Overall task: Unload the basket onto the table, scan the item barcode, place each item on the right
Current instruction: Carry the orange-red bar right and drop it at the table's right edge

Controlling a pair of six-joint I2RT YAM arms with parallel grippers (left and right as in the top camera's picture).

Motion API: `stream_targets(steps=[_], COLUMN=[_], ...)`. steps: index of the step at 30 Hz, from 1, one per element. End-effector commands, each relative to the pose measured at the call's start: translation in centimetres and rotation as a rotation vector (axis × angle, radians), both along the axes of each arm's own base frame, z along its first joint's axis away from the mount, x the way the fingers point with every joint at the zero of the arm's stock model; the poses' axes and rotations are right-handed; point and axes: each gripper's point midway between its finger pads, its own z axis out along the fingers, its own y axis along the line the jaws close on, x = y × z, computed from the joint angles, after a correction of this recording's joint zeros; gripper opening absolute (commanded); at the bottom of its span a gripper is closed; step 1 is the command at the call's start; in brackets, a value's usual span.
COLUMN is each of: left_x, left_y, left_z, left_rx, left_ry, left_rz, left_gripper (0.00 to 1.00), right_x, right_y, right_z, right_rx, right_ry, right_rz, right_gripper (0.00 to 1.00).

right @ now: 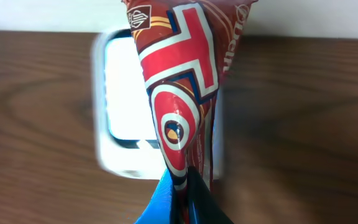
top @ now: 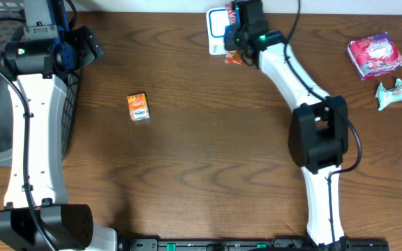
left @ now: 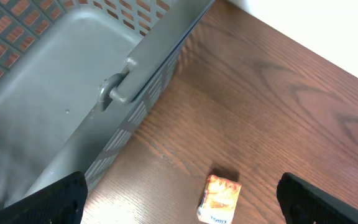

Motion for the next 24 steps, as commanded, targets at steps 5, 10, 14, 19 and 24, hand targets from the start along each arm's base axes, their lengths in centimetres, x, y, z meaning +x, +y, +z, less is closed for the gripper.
stream_targets(steps=[5,10,14,19,24], left_x=[-0.4,-0.4,-0.4,-0.4,-0.4], left_y=[0.9,0.9,0.9,0.9,0.9], left_z=[0.8,0.8,0.8,0.8,0.8], left_rx=[0.012,0.012,0.012,0.012,0.012], left_ry=[-0.017,-0.017,-0.017,-0.017,-0.017], left_rz=[0.035,0.035,0.035,0.035,0.035], left_gripper=[0.98,0.98,0.98,0.98,0.98], right_x=[-0.1,-2.4,-3.7,-4.6,-5.3], right_y=[-11.1,-17.5,-22.0,-27.0,-30.9], right_z=[5.0,1.8,0.2,-0.6,-0.8], right_rx=[-0.193,-0.332,-0.371,-0.390,-0.350], right_ry=[-0.017,0.142,0.224,0.262,0.278], right_rz=[-0.045,0.015,0.009,-0.033,-0.142], right_gripper=[0.01,0.01,0.01,0.01,0.80])
